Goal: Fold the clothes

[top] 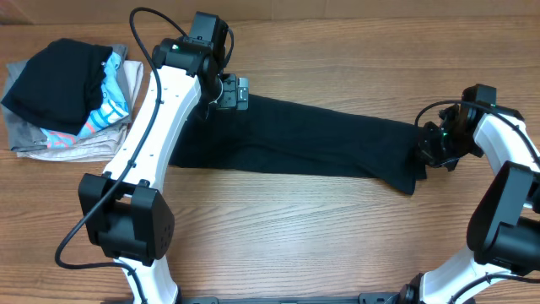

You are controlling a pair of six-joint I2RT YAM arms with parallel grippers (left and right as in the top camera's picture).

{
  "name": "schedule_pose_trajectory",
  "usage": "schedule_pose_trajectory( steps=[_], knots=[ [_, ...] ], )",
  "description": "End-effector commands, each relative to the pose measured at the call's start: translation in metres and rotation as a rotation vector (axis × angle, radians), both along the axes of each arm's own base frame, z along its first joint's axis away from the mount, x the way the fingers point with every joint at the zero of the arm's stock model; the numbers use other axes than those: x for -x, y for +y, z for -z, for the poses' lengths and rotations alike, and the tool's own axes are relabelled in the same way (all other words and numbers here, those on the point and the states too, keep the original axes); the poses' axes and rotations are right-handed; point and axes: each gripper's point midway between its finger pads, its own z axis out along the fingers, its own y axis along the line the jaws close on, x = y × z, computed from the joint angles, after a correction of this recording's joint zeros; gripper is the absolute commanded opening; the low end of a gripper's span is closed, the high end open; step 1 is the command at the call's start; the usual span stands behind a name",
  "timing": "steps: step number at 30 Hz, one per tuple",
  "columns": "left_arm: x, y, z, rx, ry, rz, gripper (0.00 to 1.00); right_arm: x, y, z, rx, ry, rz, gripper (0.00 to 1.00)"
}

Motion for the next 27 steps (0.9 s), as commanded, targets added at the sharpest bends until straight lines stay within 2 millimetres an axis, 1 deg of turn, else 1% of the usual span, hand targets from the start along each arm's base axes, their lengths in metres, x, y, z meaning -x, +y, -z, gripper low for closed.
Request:
schedule_pose_trajectory(
  steps=[1, 10, 11, 13, 14, 27],
  knots=[
    [0.0, 0.003, 0.008, -0.012, 0.015, -0.008, 1.0, -0.01, 0.001, -0.007, -0.001, -0.033, -0.009, 0.19],
    [0.0, 0.003, 0.008, -0.012, 0.015, -0.008, 1.0, -0.012, 0.002, -0.006, 0.009, -0.038, -0.016, 0.19],
    [0.0, 0.003, 0.008, -0.012, 0.015, -0.008, 1.0, -0.011, -0.003, -0.005, 0.038, -0.033, -0.013, 0.16],
    [0.0, 0.003, 0.008, -0.012, 0.015, -0.008, 1.0, -0.014, -0.006, -0.004, 0.057, -0.04, -0.012, 0.11],
    [0.0, 0.003, 0.007, -0.012, 0.015, -0.008, 1.0, -0.016, -0.007, -0.005, 0.058, -0.05, -0.012, 0.04],
    [0.0, 0.003, 0.008, -0.012, 0.016, -0.008, 1.0, -0.047, -0.015, -0.012, 0.1, -0.191, -0.043, 0.04]
  ],
)
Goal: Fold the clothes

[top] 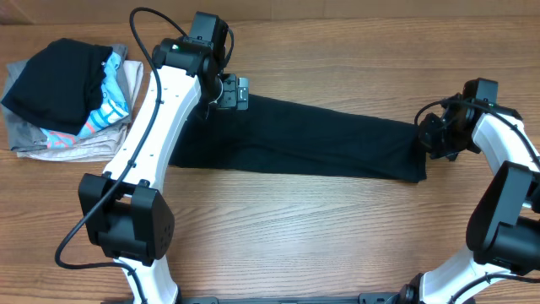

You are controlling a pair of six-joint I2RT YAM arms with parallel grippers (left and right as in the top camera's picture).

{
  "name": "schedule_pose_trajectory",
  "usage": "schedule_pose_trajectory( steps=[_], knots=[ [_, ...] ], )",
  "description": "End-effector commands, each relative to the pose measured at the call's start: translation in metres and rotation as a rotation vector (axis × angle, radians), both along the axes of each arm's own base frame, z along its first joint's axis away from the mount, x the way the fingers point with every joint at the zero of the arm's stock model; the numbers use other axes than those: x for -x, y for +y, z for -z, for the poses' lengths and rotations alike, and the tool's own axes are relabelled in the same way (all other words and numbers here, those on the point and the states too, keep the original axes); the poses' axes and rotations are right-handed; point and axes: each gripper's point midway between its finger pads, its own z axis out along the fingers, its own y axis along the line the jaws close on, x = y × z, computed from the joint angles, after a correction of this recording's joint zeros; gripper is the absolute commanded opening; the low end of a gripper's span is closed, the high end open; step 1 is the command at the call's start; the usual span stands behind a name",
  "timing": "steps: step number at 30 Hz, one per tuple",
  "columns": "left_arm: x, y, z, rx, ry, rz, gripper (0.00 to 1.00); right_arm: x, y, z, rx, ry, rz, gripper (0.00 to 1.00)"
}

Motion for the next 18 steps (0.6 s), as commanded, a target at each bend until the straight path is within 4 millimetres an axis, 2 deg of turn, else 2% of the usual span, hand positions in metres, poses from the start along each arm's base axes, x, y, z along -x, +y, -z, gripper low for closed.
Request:
schedule_pose_trajectory(
  steps=[1, 5, 9, 10, 12, 14, 18],
  knots=[
    [0.0, 0.003, 0.008, -0.012, 0.015, -0.008, 1.0, -0.016, -0.004, -0.009, 0.033, -0.065, -0.033, 0.04],
    [0.0, 0.003, 0.008, -0.012, 0.015, -0.008, 1.0, -0.024, -0.005, -0.012, 0.048, -0.107, -0.063, 0.04],
    [0.0, 0.003, 0.008, -0.012, 0.015, -0.008, 1.0, -0.022, -0.009, -0.01, 0.062, -0.097, -0.055, 0.05],
    [0.0, 0.003, 0.008, -0.012, 0.016, -0.008, 1.0, -0.02, -0.012, -0.009, 0.08, -0.082, -0.049, 0.11],
    [0.0, 0.003, 0.008, -0.012, 0.015, -0.008, 1.0, -0.014, -0.02, -0.006, 0.121, -0.048, -0.035, 0.31],
    [0.0, 0.003, 0.008, -0.012, 0.015, -0.008, 1.0, -0.01, -0.026, -0.004, 0.153, -0.023, -0.004, 0.45],
    [0.0, 0.003, 0.007, -0.012, 0.015, -0.008, 1.0, -0.015, -0.023, -0.012, 0.13, -0.033, -0.005, 0.56]
  ],
)
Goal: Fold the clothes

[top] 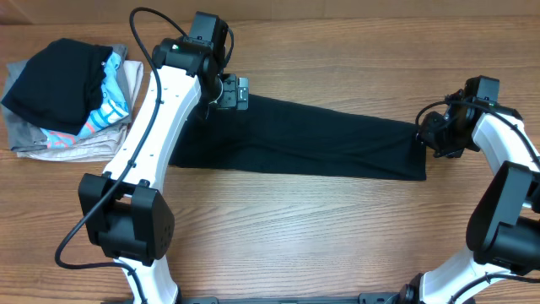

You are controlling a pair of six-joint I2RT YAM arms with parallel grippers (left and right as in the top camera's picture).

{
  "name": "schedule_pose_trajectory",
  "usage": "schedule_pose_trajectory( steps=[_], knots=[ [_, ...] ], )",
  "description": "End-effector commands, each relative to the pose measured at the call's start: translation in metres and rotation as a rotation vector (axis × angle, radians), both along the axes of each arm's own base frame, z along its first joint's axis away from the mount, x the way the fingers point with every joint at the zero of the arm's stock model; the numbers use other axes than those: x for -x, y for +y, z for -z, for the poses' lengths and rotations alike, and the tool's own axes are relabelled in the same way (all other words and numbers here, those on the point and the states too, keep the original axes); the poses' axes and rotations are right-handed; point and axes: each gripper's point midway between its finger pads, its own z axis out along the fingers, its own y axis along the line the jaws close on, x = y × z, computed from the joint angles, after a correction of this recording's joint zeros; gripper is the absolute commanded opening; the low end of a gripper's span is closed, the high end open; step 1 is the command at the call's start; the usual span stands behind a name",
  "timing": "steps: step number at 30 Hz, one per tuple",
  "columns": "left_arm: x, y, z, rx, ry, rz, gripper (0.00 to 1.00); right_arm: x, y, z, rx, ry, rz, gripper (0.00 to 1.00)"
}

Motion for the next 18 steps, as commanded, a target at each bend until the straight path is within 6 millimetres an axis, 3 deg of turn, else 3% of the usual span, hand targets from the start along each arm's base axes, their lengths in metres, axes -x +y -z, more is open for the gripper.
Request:
schedule_pose_trajectory(
  steps=[1, 5, 8, 12, 18],
  knots=[
    [0.0, 0.003, 0.008, -0.012, 0.015, -0.008, 1.0, -0.012, 0.0, -0.021, -0.012, -0.025, 0.0, 0.57],
    [0.0, 0.003, 0.008, -0.012, 0.015, -0.008, 1.0, -0.014, 0.019, -0.057, -0.116, -0.012, -0.03, 0.58],
    [0.0, 0.003, 0.008, -0.012, 0.015, -0.008, 1.0, -0.007, 0.034, -0.07, -0.165, 0.026, -0.049, 0.49],
    [0.0, 0.003, 0.007, -0.012, 0.015, -0.008, 1.0, 0.008, 0.051, -0.058, -0.201, 0.091, -0.071, 0.06],
    [0.0, 0.003, 0.008, -0.012, 0.016, -0.008, 1.0, 0.023, 0.06, -0.02, -0.216, 0.129, -0.054, 0.04]
  ],
)
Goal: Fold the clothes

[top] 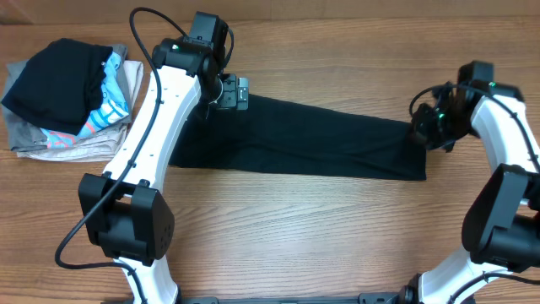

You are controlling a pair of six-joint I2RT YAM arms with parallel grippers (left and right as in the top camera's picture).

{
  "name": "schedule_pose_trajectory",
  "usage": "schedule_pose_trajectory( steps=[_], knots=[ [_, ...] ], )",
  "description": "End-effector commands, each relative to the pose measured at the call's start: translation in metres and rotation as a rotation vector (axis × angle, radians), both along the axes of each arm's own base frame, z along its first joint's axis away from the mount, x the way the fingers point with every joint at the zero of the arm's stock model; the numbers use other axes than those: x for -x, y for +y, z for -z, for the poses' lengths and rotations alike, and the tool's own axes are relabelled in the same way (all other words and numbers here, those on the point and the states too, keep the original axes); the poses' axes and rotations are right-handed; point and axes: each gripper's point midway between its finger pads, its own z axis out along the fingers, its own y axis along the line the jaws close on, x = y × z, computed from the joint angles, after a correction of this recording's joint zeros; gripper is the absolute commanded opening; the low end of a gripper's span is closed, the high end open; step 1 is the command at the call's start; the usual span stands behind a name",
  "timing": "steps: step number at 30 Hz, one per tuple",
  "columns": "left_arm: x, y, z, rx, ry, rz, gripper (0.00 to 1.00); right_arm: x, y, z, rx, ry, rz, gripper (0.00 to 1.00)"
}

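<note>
A long black garment lies flat across the table's middle, running from left to right. My left gripper sits at its upper left corner and seems shut on the cloth edge. My right gripper rests at the upper right end of the garment. Its fingers are hidden under the wrist, so their state does not show. The garment's right edge is straight and squared.
A pile of other clothes, black, patterned and grey, sits at the far left of the wooden table. Both arm bases stand at the near edge.
My right gripper has shifted slightly left and up at the garment's right end. The garment and the left arm have not moved.
At first the garment's right end was bunched into a drooping point under my right gripper. Then that end lay stretched out square, and it stayed so. My left gripper stayed at the upper left corner throughout, and the right one has now edged left.
</note>
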Motion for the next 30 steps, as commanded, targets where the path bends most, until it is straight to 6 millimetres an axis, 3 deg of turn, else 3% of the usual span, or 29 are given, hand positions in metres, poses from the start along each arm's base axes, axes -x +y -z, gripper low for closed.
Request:
schedule_pose_trajectory(
  steps=[1, 6, 10, 13, 18, 21, 25, 27, 30],
  knots=[
    [0.0, 0.003, 0.008, -0.012, 0.016, -0.008, 1.0, 0.015, 0.007, 0.022, -0.028, 0.043, 0.029, 0.04],
    [0.0, 0.003, 0.008, -0.012, 0.016, -0.008, 1.0, 0.033, 0.009, 0.055, -0.023, 0.063, 0.043, 0.04],
    [0.0, 0.003, 0.008, -0.012, 0.015, -0.008, 1.0, 0.059, -0.008, 0.079, 0.073, 0.159, 0.132, 0.04],
    [0.0, 0.003, 0.008, -0.012, 0.016, -0.008, 1.0, 0.078, -0.018, 0.082, 0.098, 0.237, 0.182, 0.04],
    [0.0, 0.003, 0.008, -0.012, 0.016, -0.008, 1.0, 0.07, -0.027, 0.081, 0.091, 0.2, 0.209, 0.04],
    [0.0, 0.003, 0.008, -0.012, 0.016, -0.008, 1.0, 0.054, -0.012, 0.069, -0.005, 0.132, 0.143, 0.04],
    [0.0, 0.003, 0.008, -0.012, 0.016, -0.008, 1.0, 0.019, 0.014, 0.02, -0.2, -0.003, 0.045, 0.04],
    [0.0, 0.003, 0.008, -0.012, 0.016, -0.008, 1.0, 0.004, 0.016, -0.002, -0.234, -0.05, 0.033, 0.04],
    [0.0, 0.003, 0.008, -0.012, 0.016, -0.008, 1.0, -0.006, 0.011, -0.01, -0.212, -0.085, 0.029, 0.04]
  ],
)
